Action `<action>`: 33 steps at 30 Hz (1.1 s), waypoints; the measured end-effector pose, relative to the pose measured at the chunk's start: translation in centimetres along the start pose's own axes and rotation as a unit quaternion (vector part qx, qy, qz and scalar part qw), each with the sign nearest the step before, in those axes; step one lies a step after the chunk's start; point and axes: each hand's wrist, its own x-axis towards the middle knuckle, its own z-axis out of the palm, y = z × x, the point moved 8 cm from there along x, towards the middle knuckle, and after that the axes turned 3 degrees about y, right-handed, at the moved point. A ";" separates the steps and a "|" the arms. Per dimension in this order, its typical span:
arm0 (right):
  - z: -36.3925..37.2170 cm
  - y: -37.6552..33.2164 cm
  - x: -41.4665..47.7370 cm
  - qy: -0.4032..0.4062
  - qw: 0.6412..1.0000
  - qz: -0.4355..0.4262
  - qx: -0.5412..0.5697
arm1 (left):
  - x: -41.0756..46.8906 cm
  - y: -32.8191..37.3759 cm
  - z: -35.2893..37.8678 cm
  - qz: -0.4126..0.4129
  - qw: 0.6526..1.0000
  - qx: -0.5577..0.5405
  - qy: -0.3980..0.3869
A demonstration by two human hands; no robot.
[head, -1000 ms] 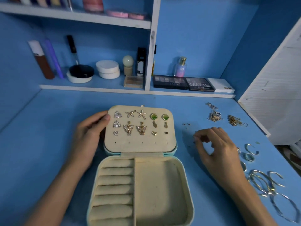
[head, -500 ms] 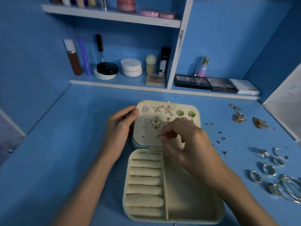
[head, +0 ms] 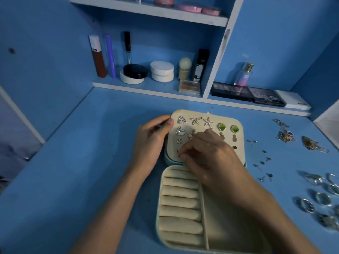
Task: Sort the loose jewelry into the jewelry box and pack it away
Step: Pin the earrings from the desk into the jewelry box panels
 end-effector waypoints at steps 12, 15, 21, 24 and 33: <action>-0.6 -0.4 0.4 0.051 0.994 -0.003 -0.100 | -0.1 0.2 0.0 -0.006 1.000 0.004 0.005; -2.2 0.5 -0.3 0.083 0.995 0.009 -0.059 | -0.1 0.1 -0.1 -0.009 1.000 0.002 0.005; -7.1 6.9 -4.8 0.129 0.983 0.130 -0.031 | -0.1 -0.2 0.0 -0.017 1.000 -0.001 -0.001; -8.2 10.3 -7.2 0.085 0.975 0.202 -0.044 | -0.1 -0.2 -0.1 -0.015 1.000 -0.001 -0.002; -8.9 12.2 -9.3 -0.043 0.976 0.205 -0.059 | -0.2 -0.4 -0.3 -0.024 1.000 -0.004 0.016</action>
